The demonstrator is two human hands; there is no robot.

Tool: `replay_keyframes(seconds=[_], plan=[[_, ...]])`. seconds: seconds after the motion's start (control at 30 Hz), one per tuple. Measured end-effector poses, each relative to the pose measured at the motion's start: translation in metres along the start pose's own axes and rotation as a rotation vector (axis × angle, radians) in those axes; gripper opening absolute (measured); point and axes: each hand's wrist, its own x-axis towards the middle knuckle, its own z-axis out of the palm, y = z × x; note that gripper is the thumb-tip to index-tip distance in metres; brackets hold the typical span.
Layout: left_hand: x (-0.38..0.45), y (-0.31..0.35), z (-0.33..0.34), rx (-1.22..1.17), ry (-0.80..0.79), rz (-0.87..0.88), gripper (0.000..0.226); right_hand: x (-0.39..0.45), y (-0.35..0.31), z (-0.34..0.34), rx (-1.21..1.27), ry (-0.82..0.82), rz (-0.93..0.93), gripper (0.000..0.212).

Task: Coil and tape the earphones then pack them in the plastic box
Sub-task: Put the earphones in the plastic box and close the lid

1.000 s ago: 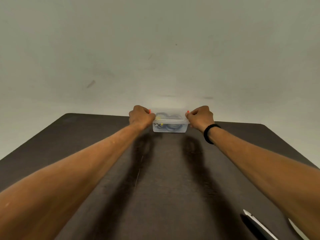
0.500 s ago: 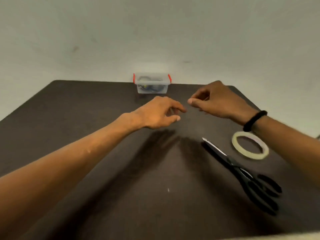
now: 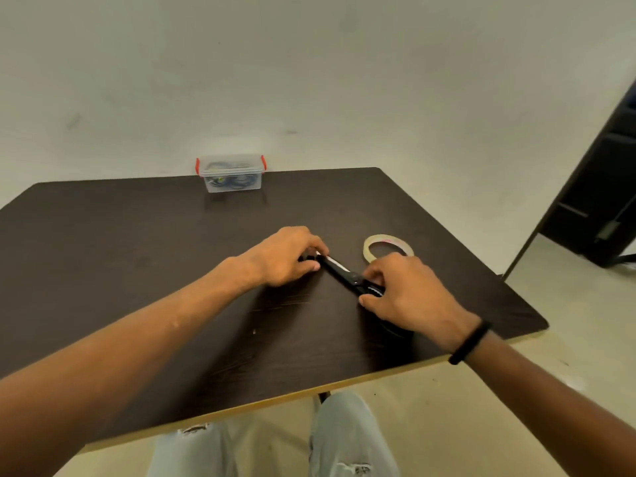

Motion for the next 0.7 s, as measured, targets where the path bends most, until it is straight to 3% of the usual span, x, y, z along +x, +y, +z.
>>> replay_keyframes(seconds=[0.2, 0.3, 0.5, 0.7], plan=[[0.001, 0.002, -0.005, -0.270, 0.068, -0.158, 0.031, -0.013, 0.018, 0.005, 0.121, 0.168, -0.049, 0.032], [0.006, 0.007, -0.002, -0.313, 0.115, -0.217, 0.037, -0.020, 0.037, -0.006, 0.255, 0.358, -0.057, 0.028], [0.023, 0.044, 0.021, -0.446, 0.091, -0.245, 0.104, -0.009, 0.080, -0.027, 0.388, 0.499, 0.144, 0.026], [0.042, 0.068, 0.044, -0.396, 0.124, -0.277, 0.126, 0.006, 0.103, -0.014, 0.340, 0.451, 0.244, 0.026]])
